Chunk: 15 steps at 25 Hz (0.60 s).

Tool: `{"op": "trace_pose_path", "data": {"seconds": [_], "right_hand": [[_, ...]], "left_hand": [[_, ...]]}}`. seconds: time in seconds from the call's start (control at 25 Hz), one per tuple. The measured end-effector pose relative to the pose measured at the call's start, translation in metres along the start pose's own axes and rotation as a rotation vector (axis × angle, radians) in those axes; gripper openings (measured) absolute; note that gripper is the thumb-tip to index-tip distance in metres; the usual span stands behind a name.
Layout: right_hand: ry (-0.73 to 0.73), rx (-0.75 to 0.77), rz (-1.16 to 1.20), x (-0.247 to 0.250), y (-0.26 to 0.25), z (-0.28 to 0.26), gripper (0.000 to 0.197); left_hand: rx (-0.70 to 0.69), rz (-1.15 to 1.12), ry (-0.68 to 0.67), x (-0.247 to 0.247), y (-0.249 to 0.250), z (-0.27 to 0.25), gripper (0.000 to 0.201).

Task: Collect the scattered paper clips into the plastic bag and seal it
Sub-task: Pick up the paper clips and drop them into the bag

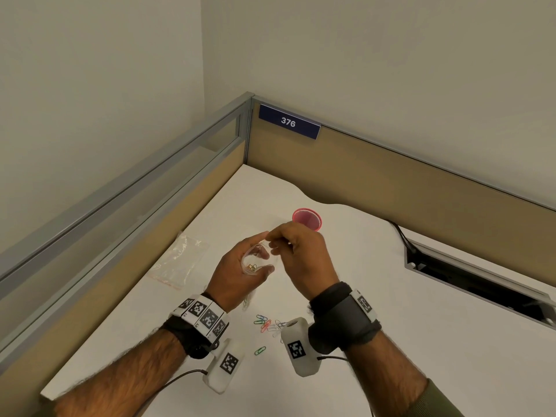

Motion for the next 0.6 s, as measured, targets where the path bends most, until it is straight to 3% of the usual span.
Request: {"op": "trace_pose_path", "data": {"seconds": [0.24, 0.32, 0.4, 0.52, 0.6], "right_hand": [[0.167, -0.113, 0.065, 0.018, 0.046, -0.011, 0.020], [0.038, -0.180, -0.094, 0.000, 0.082, -0.026, 0.020], [-0.199, -0.252, -0.263, -0.033, 0.117, -0.052, 0.023], [-0.451, -0.310, -0.302, -0.081, 0.143, -0.088, 0.030], [-0.553, -0.254, -0.295, -0.106, 0.142, -0.096, 0.037]], "left_hand": [[0.033, -0.015, -0.011, 0.001, -0.002, -0.001, 0.063], [0.034, -0.013, -0.003, 0.004, -0.002, -0.001, 0.063], [0.047, -0.010, 0.002, 0.007, -0.002, -0.002, 0.063], [0.055, -0.013, 0.005, 0.011, -0.003, -0.003, 0.064], [0.056, -0.027, 0.003, 0.013, -0.003, -0.004, 0.064]]}}
Point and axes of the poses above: each hand's wrist, its own z-axis towards the middle knuckle, its own x-axis out of the back of the hand, y = z × x, the point moved 4 cm from there along z, towards the middle knuckle, and after that the axes turned 13 degrees about x, right-handed, at the moved point
